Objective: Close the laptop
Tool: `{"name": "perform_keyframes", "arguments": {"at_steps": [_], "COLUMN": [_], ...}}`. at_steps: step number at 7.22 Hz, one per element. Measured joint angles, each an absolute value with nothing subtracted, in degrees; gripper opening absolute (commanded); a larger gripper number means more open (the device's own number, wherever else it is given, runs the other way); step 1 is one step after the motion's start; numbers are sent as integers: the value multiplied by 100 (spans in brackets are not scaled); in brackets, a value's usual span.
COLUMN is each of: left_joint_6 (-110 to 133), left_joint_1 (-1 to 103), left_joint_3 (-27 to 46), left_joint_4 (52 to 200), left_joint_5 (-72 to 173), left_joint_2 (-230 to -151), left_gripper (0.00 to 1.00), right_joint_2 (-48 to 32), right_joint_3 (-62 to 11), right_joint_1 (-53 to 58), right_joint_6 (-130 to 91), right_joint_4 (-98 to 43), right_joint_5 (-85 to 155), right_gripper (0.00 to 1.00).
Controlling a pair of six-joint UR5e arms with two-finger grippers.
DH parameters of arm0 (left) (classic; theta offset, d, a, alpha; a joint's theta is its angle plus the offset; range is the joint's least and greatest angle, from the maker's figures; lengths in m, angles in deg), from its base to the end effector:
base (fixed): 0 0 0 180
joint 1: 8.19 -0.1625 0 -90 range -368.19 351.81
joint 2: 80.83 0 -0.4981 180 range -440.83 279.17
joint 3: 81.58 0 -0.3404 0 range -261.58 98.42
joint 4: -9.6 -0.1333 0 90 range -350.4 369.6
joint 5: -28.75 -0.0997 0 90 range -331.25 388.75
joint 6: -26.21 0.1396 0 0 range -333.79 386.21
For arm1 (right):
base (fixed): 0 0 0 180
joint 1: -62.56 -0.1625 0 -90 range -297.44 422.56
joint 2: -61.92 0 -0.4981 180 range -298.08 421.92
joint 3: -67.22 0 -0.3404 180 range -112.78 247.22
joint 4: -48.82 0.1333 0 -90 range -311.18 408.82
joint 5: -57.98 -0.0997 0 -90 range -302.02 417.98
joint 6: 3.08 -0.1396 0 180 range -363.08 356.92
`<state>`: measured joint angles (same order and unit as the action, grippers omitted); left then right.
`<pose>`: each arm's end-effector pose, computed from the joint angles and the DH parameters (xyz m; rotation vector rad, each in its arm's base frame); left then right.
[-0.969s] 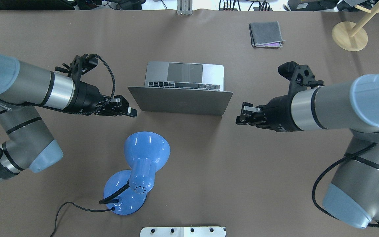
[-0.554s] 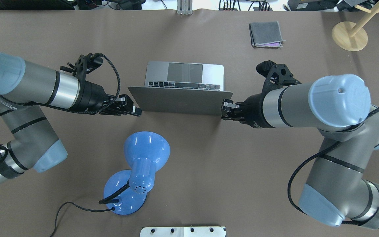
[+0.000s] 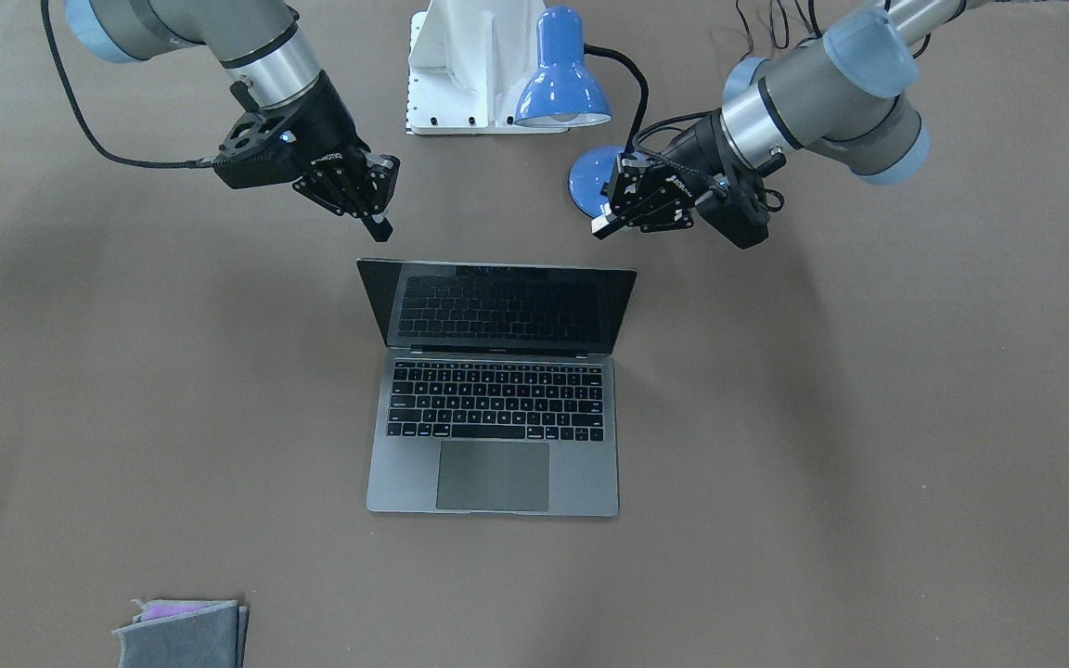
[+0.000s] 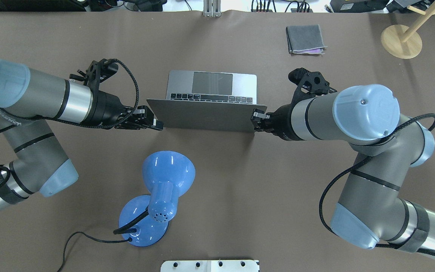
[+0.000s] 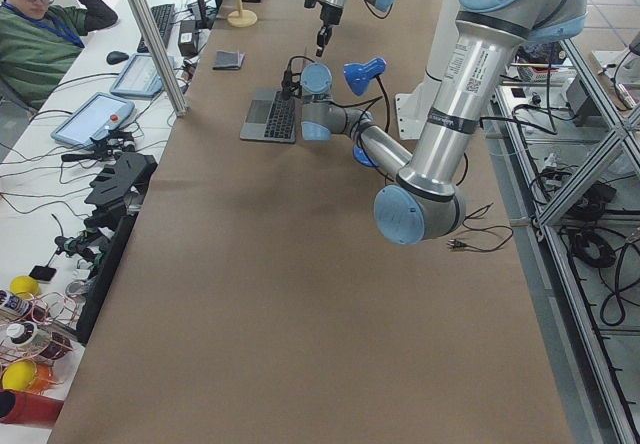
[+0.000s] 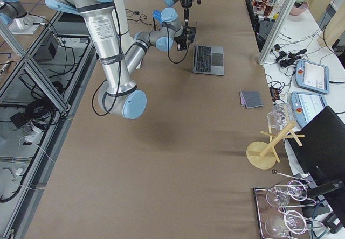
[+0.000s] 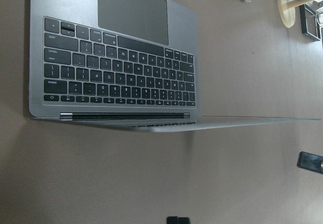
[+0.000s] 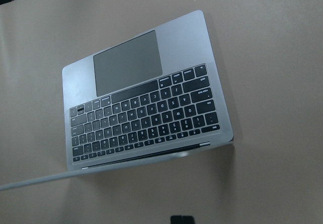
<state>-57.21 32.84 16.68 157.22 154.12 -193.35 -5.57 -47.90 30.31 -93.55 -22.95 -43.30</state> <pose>0.4180 -0.4333 0.3519 0.1524 1.5405 0.0001 -0.4389 -0.4022 0.3362 0.1466 -1.1575 0.3923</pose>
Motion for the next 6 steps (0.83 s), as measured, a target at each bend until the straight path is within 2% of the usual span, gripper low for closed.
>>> {"name": "perform_keyframes", "arguments": {"at_steps": [6], "left_joint_6": [-5627], "left_joint_1": [3465], "left_joint_3": [1476], "left_joint_4": [15325], "left_joint_5": [14972], "left_joint_2": [-19670], "left_gripper": [0], "right_joint_2": [-258], "right_joint_3": [-4432], "right_joint_1": [2751], "right_joint_6": [-9280], "right_joint_4": [-2301], "right_joint_5": [-4324], "right_gripper": [0]}}
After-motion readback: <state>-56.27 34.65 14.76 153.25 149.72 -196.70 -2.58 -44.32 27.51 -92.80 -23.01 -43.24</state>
